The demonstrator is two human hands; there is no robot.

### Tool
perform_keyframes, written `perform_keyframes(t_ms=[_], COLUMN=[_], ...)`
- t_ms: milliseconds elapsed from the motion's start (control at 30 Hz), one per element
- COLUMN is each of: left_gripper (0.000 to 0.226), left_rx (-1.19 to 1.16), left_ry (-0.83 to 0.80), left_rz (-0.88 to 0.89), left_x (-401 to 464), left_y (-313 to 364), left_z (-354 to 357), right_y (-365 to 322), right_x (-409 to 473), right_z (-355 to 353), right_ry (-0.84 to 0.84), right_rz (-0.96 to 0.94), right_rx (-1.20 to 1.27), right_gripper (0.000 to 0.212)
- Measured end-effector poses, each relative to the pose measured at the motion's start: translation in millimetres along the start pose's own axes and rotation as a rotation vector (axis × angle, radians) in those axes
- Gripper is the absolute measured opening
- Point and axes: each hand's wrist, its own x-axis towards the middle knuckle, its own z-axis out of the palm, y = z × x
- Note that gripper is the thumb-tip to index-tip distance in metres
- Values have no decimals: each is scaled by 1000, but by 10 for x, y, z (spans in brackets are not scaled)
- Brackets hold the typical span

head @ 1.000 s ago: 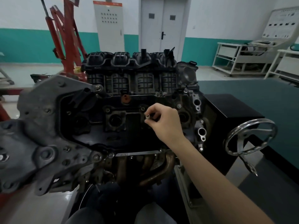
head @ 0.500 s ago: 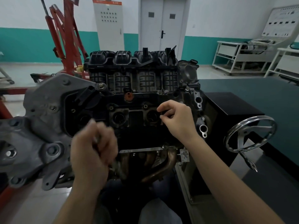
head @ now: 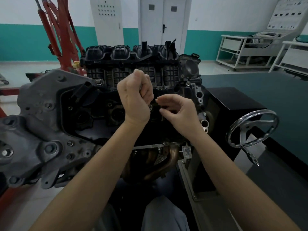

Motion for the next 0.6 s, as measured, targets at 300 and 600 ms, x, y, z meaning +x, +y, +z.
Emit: perform_keyframes(t_ms=[300, 600], left_gripper=[39, 24], left_rx=[379, 708], left_ry=[-360, -224], left_rz=[-87, -108], left_x=[14, -103], left_y=[-83, 10], left_z=[-111, -307], right_y=[96, 179], right_x=[156, 259], right_z=[221, 114], right_ry=[-210, -224], right_rz=[-82, -83], right_rx=[127, 146], right_gripper=[27, 21])
